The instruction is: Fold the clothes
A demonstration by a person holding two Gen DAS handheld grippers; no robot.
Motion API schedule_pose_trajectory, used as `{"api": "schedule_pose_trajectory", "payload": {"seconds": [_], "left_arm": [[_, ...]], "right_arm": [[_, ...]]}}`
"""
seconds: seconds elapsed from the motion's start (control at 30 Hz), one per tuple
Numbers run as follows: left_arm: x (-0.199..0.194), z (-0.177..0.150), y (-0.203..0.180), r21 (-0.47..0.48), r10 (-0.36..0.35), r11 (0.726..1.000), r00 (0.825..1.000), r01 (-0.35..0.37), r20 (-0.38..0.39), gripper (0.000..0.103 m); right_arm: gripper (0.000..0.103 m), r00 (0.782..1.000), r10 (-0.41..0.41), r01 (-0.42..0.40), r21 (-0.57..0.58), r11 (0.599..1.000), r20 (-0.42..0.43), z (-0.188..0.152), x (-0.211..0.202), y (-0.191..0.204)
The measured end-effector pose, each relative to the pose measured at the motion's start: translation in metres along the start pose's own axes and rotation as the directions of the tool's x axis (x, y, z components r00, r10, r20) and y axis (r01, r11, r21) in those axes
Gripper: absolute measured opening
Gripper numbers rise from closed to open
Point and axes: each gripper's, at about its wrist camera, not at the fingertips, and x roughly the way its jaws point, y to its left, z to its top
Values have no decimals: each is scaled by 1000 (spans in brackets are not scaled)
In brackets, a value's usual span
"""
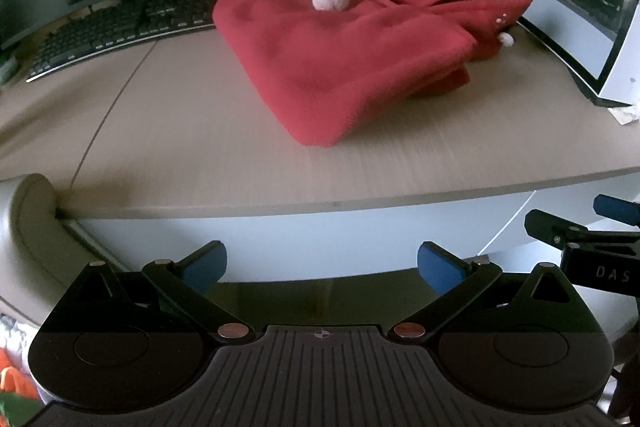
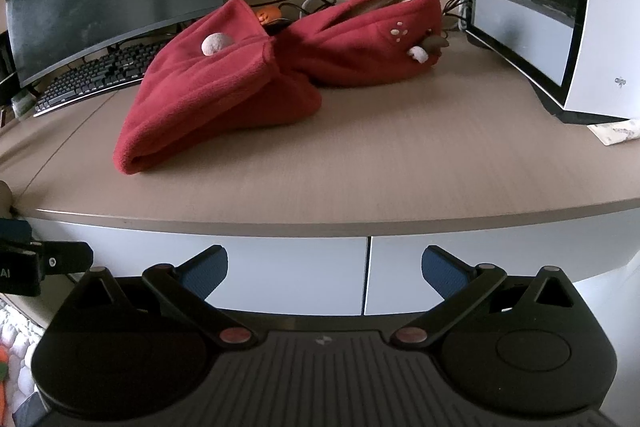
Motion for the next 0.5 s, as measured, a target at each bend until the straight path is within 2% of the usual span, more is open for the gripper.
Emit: {"api": "schedule_pose_trajectory", "payload": {"seconds": [0.5], "left_arm": [[9,11,-11,36,10,999,1000,-11,14,103]], "right_arm": [[103,1000,-21,21,17,1000,17,15,4,-18]]}}
